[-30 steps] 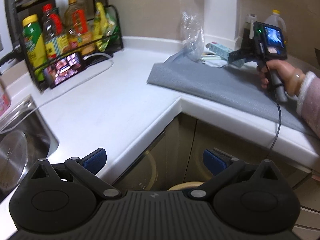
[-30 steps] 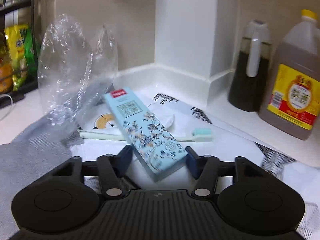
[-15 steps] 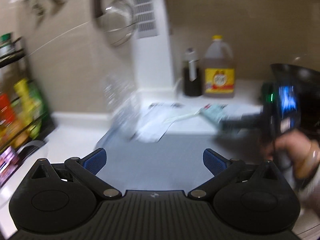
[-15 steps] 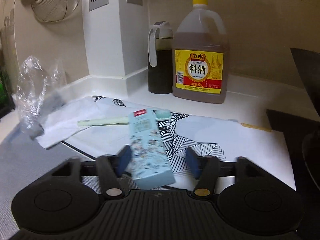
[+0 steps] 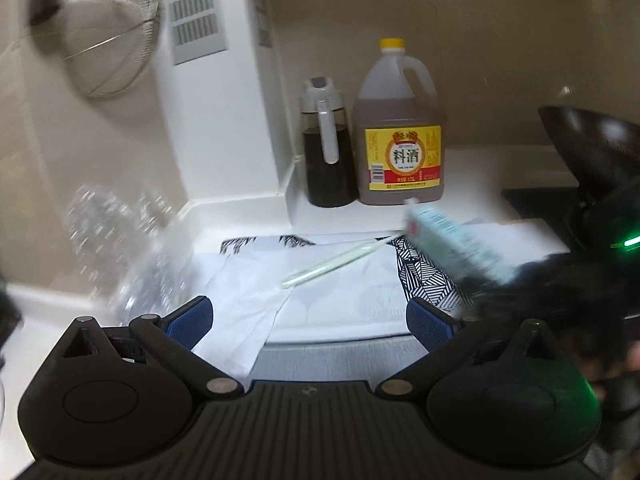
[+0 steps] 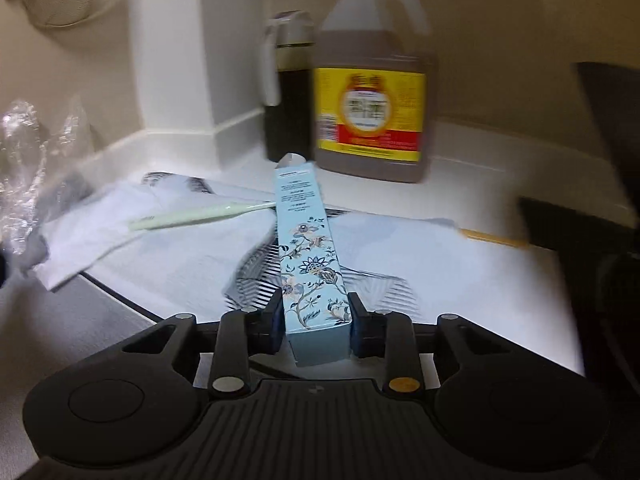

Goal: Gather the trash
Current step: 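Grasp the pale-green toothbrush with the left gripper while the right holds the carton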

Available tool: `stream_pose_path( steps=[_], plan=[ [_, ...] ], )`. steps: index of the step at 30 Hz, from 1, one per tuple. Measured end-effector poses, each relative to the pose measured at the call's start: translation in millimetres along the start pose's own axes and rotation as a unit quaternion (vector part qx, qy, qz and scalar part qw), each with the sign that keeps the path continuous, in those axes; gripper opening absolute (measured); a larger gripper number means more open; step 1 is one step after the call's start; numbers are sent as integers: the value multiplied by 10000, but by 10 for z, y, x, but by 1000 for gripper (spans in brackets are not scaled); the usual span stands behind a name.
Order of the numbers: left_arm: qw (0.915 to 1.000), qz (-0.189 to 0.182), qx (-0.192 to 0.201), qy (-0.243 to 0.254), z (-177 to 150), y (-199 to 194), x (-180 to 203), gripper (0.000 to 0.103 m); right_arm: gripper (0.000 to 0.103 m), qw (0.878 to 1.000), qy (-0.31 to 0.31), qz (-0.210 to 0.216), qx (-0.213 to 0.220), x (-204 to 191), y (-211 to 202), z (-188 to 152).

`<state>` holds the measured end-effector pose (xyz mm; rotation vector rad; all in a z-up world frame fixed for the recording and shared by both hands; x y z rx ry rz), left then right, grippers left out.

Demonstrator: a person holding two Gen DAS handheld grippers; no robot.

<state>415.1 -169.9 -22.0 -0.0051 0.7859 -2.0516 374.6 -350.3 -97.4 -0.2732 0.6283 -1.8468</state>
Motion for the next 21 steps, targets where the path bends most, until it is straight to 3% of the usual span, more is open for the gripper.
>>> stream_pose_path(
  steps=[5, 11, 17, 19, 20, 21],
  plan=[
    [9985, -300, 60, 455, 228, 388, 135, 103, 32, 9965, 806, -185, 139, 311, -153, 119],
    [9930, -607, -5, 1012, 280, 712, 333, 103, 30, 9797, 1600, 1076, -544, 512, -250, -19],
    [9862, -854, 41, 1418, 266, 795, 421, 103, 31, 9716, 1496, 1775, -466, 658, -539, -405],
    [9834, -914, 31, 1569, 318, 879, 522, 103, 33, 9744, 1494, 1615, -462, 677, -527, -424],
    [9822, -933, 22, 1631, 352, 933, 575, 103, 39, 9781, 1436, 1467, -357, 666, -540, -406],
    [9812, -956, 17, 1676, 388, 987, 627, 103, 55, 9839, 1282, 1231, -160, 638, -576, -387]
  ],
)
Point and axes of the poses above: each gripper's, at about its wrist camera, not at the fingertips, and y roughly the way its jaws point, x to its right, z to its top, the point moved 2 cm from there along y, roughly the way its jaws point, and after that the axes turned 7 degrees about y, right-handed, at the moved point
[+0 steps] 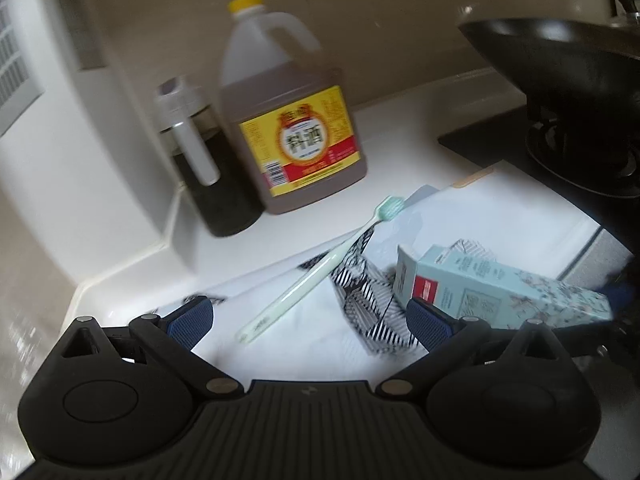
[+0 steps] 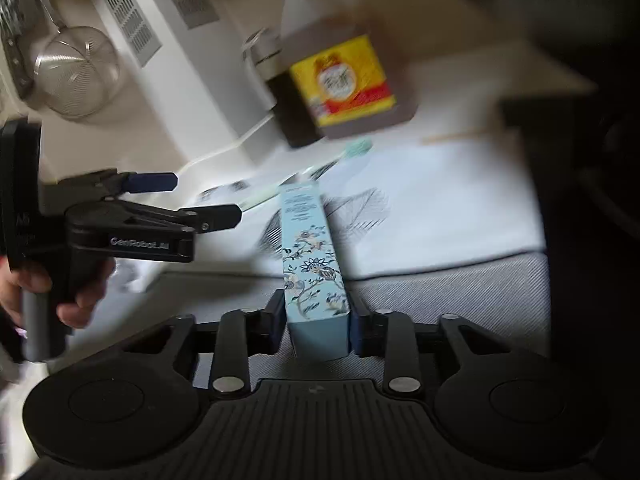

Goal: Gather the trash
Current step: 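Grasp the pale-green toothbrush with the left gripper while the right holds the carton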

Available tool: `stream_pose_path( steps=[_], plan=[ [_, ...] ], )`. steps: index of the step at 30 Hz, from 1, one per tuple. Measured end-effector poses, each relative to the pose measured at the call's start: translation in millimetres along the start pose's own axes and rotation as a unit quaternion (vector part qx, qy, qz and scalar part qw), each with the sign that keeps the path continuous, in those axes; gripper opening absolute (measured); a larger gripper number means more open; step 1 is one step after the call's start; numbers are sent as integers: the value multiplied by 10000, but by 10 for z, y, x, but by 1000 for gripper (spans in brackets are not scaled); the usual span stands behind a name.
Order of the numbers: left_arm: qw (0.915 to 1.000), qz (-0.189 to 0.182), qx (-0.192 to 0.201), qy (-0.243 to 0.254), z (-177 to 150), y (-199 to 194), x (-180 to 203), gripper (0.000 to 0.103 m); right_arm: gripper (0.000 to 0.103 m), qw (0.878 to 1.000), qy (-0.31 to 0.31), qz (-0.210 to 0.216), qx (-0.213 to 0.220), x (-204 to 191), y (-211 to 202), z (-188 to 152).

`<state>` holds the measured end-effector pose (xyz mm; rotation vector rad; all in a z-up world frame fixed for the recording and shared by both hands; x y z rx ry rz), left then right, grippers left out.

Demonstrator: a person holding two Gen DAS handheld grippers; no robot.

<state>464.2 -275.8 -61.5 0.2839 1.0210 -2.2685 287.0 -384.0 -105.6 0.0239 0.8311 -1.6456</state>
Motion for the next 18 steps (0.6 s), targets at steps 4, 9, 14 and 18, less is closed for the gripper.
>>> stream_pose_path(
  steps=[4, 9, 14, 18],
  plan=[
    [9998, -161, -66, -11, 153, 288, 43, 103, 85, 9892, -1100, -531, 815, -218, -66, -81],
    [9991, -270, -332, -27, 174, 645, 34, 101, 88, 9933, -938, -480, 466, -177, 34, -52],
    [9967, -659, -377, -281, 158, 805, -4, 70, 89, 9948, -765, -607, 301, -131, 110, -33],
    [9962, -660, -464, -341, 172, 804, 35, 18, 90, 9946, -789, -614, 265, -149, 105, -29]
  ],
)
Point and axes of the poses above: each gripper's, at about its wrist camera, not at the fingertips, and y roughly the way its jaws point, x to its right, z to its top, the point moved 2 cm from there along y, roughly the way its jaws point, and after that the axes turned 7 degrees about y, right-handed, at the moved point
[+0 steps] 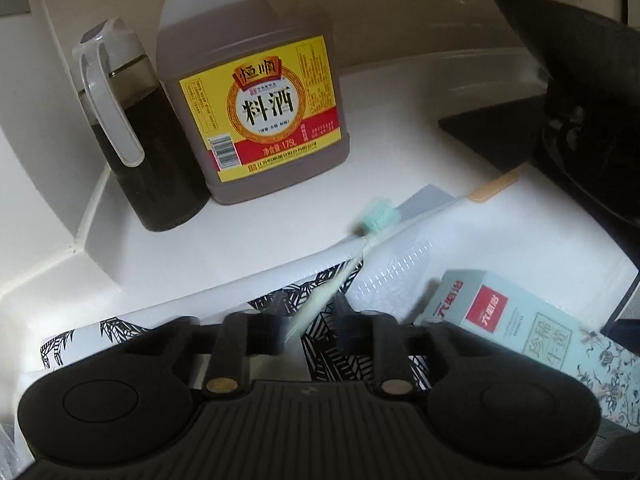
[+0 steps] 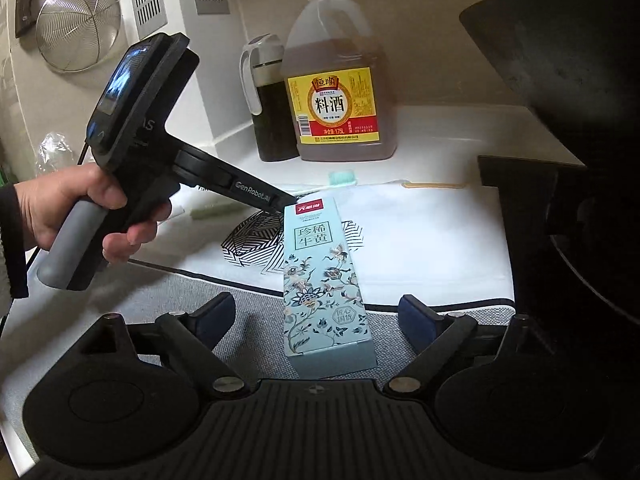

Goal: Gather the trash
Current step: 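Grasp the pale-green toothbrush with the left gripper while the right holds the carton, then carry the toothbrush and carton down over the bin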

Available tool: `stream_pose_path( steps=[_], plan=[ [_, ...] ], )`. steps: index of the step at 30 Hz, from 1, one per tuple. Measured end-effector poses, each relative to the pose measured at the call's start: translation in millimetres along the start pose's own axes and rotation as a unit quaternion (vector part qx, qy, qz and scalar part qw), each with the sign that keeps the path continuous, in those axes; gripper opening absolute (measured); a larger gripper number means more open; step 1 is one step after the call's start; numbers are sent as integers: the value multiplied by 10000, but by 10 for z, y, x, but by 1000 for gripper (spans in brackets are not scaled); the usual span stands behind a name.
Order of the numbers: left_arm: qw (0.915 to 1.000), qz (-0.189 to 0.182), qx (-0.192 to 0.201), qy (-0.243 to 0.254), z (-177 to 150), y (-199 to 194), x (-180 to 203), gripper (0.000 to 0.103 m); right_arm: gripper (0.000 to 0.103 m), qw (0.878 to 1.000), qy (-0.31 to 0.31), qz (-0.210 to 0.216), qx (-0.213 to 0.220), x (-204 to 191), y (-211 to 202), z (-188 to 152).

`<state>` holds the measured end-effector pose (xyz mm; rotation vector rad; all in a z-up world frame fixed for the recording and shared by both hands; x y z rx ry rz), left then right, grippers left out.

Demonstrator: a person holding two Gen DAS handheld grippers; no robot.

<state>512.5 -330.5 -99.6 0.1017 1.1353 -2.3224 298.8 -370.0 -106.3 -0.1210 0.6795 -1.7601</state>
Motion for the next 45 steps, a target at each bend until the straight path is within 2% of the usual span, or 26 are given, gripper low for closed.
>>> stream_pose_path(
  steps=[2, 6, 10, 13, 14, 15, 16, 17, 18, 19, 20, 21, 22, 23, 26, 29, 34, 38, 42, 45],
  plan=[
    [9997, -11, -60, -247, -35, -77, 2, 9, 90, 10000, 29, 16, -7, 7, -18, 3],
    [9976, -145, -119, -665, -236, -394, 31, 9, 89, 10000, 52, 5, 11, 11, -16, 8],
    [9972, -80, -418, -615, -510, -701, 119, 9, 88, 10000, 51, -12, 4, 15, -7, 6],
    [9962, 157, -579, -630, -632, -832, 147, 10, 90, 10000, 49, -11, -40, 21, 8, 3],
    [9956, 254, -618, -656, -645, -851, 149, 16, 90, 10000, 47, -17, -52, 22, 16, 4],
    [9954, 331, -621, -652, -646, -860, 155, 35, 90, 10000, 24, -41, -48, 16, 22, 6],
    [9955, 439, -605, -588, -639, -860, 165, 48, 90, 9999, -30, -92, -41, -1, 28, 6],
    [9955, 579, -577, -486, -636, -851, 183, 69, 91, 9998, -113, -163, -40, -30, 37, 4],
    [9948, 705, -585, -436, -634, -824, 196, 76, 92, 9995, -202, -238, -57, -58, 60, 5],
    [9944, 734, -589, -485, -630, -802, 200, 75, 92, 9990, -282, -325, -90, -85, 89, 6],
    [9945, 650, -573, -586, -624, -803, 197, 61, 91, 9984, -356, -418, -140, -110, 123, 7],
    [9948, 422, -586, -723, -608, -812, 185, 17, 77, 9977, -424, -495, -184, -128, 147, 5],
    [9938, 301, -655, -847, -595, -823, 184, 11, 60, 9973, -466, -551, -161, -138, 144, 3],
    [9930, 286, -673, -929, -593, -855, 196, 10, 42, 9971, -478, -588, -94, -140, 123, 2],
    [9936, 436, -506, -910, -597, -1077, 326, 9, 42, 9974, -500, -517, 2, -130, 51, -19],
    [9915, 505, -246, -1175, -649, -1443, 412, 9, 42, 9967, -524, -525, 317, -154, -159, -46],
    [9862, 914, -3, -1380, -954, -2226, 694, 9, 41, 9952, -676, -192, 685, -272, -696, -185],
    [9799, 1011, 190, -1710, -1341, -2971, 1037, 9, 42, 9932, -742, 329, 840, -344, -1231, -310],
    [9723, 1200, 304, -1982, -1735, -3640, 1469, 9, 42, 9887, -785, 1135, 593, -436, -1692, -392],
    [9645, 1427, 318, -2200, -2031, -4035, 1738, 10, 42, 9825, -913, 1571, 404, -547, -1991, -462]
  ],
)
Point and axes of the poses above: each gripper's, at about its wrist camera, not at the fingertips, and y roughly the way its jaws point, x to its right, z to its top, the point moved 2 cm from there along y, roughly the way its jaws point, and after that the axes turned 7 degrees about y, right-handed, at the moved point
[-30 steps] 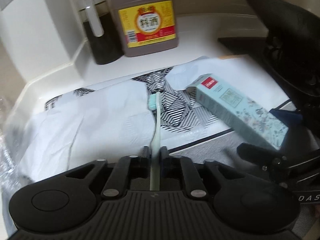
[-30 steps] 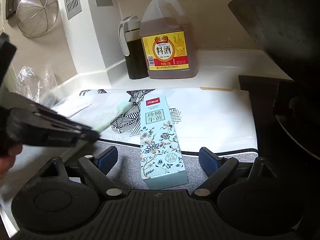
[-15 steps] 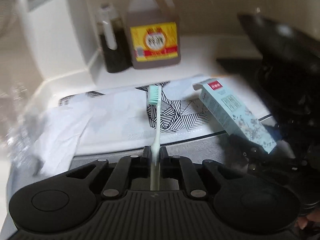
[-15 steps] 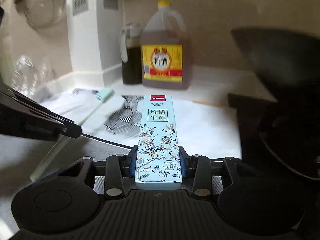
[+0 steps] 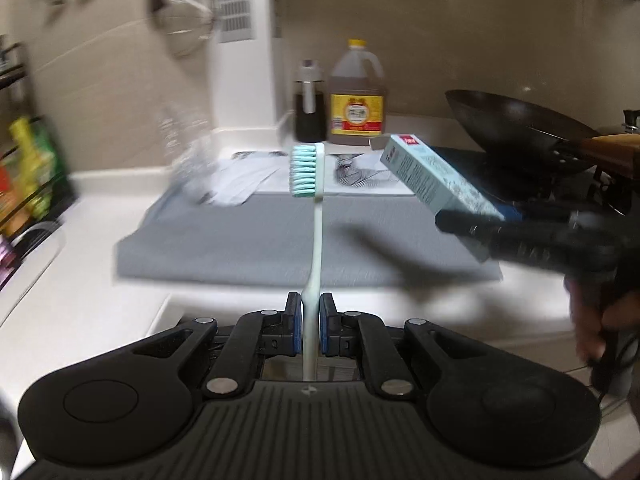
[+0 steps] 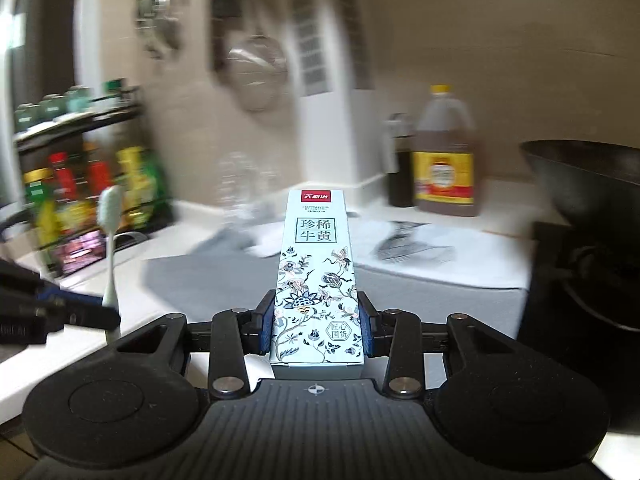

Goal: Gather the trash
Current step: 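Carry the toothbrush and carton down over the bin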

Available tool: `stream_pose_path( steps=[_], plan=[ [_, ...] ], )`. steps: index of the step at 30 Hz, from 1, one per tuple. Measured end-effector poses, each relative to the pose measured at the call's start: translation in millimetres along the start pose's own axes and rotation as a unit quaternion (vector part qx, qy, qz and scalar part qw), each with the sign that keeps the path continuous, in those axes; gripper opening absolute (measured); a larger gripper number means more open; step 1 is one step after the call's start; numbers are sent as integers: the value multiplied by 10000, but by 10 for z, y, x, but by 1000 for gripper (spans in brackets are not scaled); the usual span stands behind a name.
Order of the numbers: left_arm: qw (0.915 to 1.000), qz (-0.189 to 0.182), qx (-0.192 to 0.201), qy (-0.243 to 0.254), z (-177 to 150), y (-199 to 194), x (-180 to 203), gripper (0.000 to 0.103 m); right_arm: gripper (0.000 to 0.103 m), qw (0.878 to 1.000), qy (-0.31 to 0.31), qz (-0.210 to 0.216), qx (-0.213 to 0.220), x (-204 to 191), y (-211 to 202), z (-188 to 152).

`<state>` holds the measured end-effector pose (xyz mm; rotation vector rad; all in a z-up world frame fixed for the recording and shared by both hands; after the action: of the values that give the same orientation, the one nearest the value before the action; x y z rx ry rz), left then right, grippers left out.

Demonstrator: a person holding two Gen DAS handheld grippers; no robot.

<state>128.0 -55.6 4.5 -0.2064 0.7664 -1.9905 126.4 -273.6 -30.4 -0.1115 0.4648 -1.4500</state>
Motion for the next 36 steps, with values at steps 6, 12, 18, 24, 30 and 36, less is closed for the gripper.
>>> stream_pose_path(
  steps=[6, 12, 18, 24, 30, 36],
  plan=[
    [9984, 381, -62, -422, -559, -586, -46, 10, 42, 9948, -219, 846, -525, -463, -450, -155],
    [9952, 623, -103, -748, -987, -841, -120, 10, 42, 9913, -342, 1048, -713, -764, -752, -319],
    [9913, 782, -145, -1050, -1286, -783, -129, 10, 42, 9901, -577, 695, -1077, -918, -519, -656],
    [9865, 773, -375, -1393, -1540, -535, -178, 10, 42, 9832, -683, 470, -1624, -969, -247, -1084],
    [9819, 511, -748, -1662, -1725, -278, -238, 10, 42, 9730, -482, 499, -2202, -942, -73, -1344],
    [9765, 324, -1114, -1815, -1859, 16, -308, 10, 42, 9634, -445, 412, -2611, -917, 164, -1473]
  ],
)
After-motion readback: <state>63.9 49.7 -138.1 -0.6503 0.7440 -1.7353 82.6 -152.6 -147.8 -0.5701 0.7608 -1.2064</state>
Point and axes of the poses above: each gripper's, at about its wrist camera, not at the fingertips, and y roughly the way its jaws point, x to its right, z to its top, the point moved 2 cm from there along y, roughly the way its jaws point, and after that the axes turned 7 degrees about y, right-handed, at the moved point
